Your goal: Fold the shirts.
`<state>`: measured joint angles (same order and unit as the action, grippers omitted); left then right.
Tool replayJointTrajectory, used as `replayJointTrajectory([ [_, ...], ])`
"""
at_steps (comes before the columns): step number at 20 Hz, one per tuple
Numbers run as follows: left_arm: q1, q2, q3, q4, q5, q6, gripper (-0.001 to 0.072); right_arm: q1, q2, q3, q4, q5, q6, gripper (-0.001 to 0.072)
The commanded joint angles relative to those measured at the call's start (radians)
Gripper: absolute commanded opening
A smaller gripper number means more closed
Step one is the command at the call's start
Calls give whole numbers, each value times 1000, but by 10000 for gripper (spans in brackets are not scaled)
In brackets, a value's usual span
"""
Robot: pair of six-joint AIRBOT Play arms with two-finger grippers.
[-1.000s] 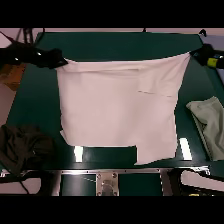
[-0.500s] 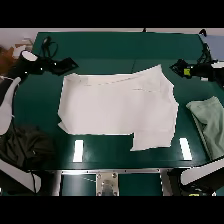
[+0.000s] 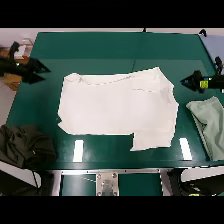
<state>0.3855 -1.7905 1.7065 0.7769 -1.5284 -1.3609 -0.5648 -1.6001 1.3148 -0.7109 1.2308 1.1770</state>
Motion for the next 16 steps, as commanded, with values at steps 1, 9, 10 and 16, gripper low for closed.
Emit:
replayJointTrajectory([
  [1,37,64,-214,61,-195,-8,531,-61,192,-287,-1,-16,-26,193],
  [9,71,404,-829,314,36,-2,530,-145,536,-694,-1,-162,-32,148],
  [10,71,414,-871,296,73,-4,530,-145,538,-708,1,-175,-34,149],
  [16,71,411,-1020,103,320,35,399,-145,537,-724,5,-196,-34,148],
])
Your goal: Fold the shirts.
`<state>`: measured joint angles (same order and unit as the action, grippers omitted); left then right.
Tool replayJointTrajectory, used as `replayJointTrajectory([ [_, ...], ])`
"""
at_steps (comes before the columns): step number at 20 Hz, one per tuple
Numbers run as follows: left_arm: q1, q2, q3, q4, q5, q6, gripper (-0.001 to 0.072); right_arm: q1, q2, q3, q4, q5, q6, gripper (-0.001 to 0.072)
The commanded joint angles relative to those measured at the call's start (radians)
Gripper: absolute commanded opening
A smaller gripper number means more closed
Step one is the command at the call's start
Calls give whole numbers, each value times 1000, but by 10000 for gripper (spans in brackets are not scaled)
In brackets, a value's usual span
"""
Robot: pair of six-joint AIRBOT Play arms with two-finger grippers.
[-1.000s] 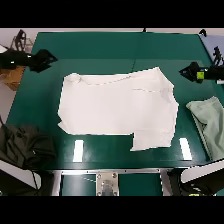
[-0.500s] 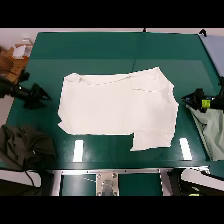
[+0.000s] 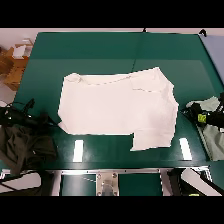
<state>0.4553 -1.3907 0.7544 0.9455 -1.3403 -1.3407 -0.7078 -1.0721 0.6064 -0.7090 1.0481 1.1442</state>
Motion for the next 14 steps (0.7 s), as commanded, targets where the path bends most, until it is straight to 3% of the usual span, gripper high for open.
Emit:
replayJointTrajectory([
  [1,1,11,-72,-72,153,16,399,-2,9,-16,10,-13,-2,148],
  [7,-170,11,-74,-71,312,14,386,10,9,-16,39,-12,-23,144],
  [10,-177,11,-72,-62,252,27,51,10,9,-16,38,-8,-23,144],
  [14,-127,11,-72,-49,175,33,49,10,9,-16,38,-8,-23,145],
])
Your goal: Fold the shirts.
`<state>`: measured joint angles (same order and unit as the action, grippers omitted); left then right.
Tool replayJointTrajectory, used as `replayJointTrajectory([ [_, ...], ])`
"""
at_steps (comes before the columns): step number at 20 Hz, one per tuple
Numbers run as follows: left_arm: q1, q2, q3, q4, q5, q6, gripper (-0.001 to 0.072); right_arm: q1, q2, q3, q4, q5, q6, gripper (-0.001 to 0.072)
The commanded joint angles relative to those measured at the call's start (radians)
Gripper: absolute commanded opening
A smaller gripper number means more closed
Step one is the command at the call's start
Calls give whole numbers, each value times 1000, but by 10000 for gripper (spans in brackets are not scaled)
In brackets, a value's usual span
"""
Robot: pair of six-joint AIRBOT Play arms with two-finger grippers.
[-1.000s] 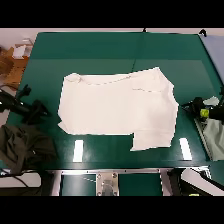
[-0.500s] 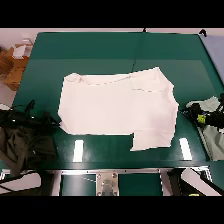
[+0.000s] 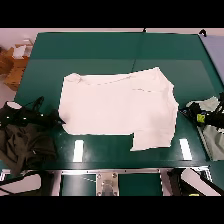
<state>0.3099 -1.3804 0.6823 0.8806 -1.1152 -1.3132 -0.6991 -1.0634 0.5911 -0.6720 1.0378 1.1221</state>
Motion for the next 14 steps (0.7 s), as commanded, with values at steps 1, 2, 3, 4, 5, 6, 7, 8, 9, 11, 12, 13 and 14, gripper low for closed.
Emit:
replayJointTrajectory([
  [1,27,1,0,16,-53,6,51,1,0,0,2,2,-1,157],
  [2,27,1,0,17,-56,6,114,1,0,0,2,2,-1,157],
  [3,26,1,0,16,-64,6,298,1,0,0,2,2,-1,157],
  [4,27,1,0,18,-79,6,349,1,0,0,2,3,0,157],
  [5,27,2,-1,24,-94,5,348,1,0,0,2,3,0,156],
  [6,27,6,-1,39,-106,5,348,1,0,0,2,3,0,156],
  [7,27,15,-1,58,-116,3,348,1,0,0,2,6,0,155],
  [8,27,20,-1,71,-124,0,349,1,0,0,2,6,0,155],
  [9,27,26,-1,97,-128,-15,347,1,0,0,2,6,-1,155],
  [11,27,32,-1,175,-125,-41,27,1,0,0,1,6,-1,154],
  [12,27,32,-1,182,-103,-41,30,1,0,0,2,6,-1,154],
  [13,26,32,-1,165,-58,-40,30,1,0,0,2,6,-1,154],
  [14,26,32,-1,131,-14,-39,31,1,0,0,2,6,-1,154],
])
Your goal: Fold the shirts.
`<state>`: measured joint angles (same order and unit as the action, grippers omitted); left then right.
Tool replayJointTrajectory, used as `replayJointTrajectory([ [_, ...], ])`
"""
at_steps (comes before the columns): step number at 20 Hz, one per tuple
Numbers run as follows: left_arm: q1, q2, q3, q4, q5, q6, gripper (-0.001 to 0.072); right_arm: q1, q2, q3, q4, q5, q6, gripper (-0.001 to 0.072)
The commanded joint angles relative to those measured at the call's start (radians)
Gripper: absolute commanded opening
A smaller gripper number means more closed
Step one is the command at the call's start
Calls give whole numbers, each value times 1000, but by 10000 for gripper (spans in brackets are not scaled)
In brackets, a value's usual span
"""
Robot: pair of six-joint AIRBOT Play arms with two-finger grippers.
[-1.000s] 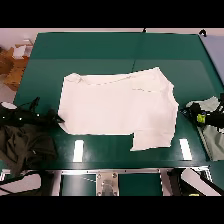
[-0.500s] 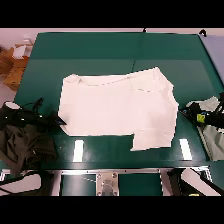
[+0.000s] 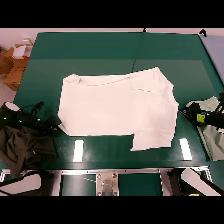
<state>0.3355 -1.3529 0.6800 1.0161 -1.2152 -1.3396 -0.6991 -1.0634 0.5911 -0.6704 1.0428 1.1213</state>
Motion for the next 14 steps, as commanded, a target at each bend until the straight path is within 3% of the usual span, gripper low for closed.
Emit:
replayJointTrajectory([
  [1,0,4,2,-57,124,-1,31,1,0,0,0,2,0,154],
  [2,0,4,2,-117,142,38,34,1,0,0,0,5,0,154],
  [3,0,4,2,-172,140,71,174,1,0,0,0,5,0,154],
  [4,0,4,2,-196,136,85,234,1,0,0,0,5,0,154],
  [9,0,4,2,-178,91,85,231,1,0,0,0,6,0,154],
  [14,0,5,61,-78,-77,74,233,1,0,0,0,5,0,153],
])
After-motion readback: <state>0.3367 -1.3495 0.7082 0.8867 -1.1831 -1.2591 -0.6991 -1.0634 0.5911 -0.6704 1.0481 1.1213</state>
